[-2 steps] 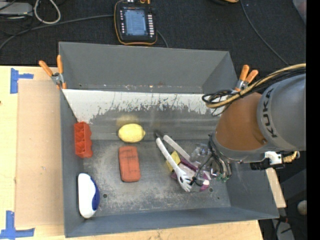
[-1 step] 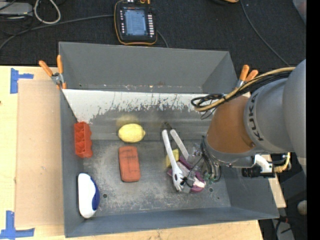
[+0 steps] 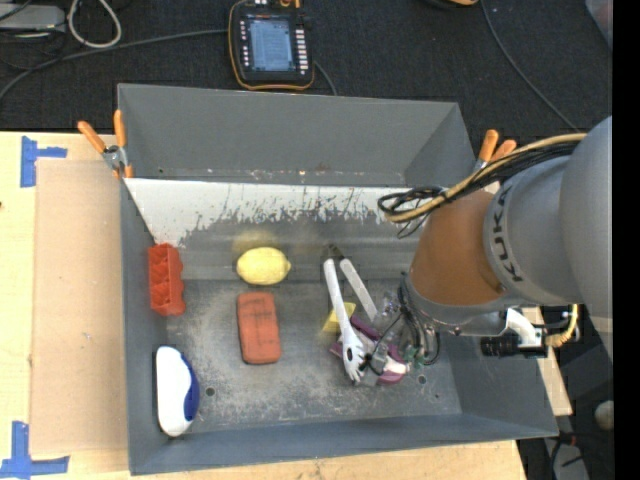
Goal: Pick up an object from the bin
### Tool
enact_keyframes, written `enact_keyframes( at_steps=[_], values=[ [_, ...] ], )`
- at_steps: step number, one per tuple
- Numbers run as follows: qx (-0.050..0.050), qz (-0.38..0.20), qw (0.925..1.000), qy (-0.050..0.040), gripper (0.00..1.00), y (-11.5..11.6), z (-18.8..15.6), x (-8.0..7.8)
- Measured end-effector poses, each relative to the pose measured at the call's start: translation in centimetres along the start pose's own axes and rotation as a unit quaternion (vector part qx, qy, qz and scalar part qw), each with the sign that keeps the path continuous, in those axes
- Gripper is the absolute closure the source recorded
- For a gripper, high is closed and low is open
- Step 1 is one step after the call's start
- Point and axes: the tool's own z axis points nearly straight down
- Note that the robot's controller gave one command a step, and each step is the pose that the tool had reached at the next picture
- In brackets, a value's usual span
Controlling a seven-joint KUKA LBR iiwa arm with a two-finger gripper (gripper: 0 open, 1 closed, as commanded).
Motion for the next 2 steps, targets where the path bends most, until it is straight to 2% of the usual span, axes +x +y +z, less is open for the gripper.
enact_keyframes(
  at_steps=[1, 2],
  values=[
    [0.0, 0.0, 1.0, -0.0001, 1.0, 0.0, 0.0, 0.0],
    [0.002, -0.001, 1.0, 0.006, 1.0, -0.1, -1.3, 0.4]
  ],
)
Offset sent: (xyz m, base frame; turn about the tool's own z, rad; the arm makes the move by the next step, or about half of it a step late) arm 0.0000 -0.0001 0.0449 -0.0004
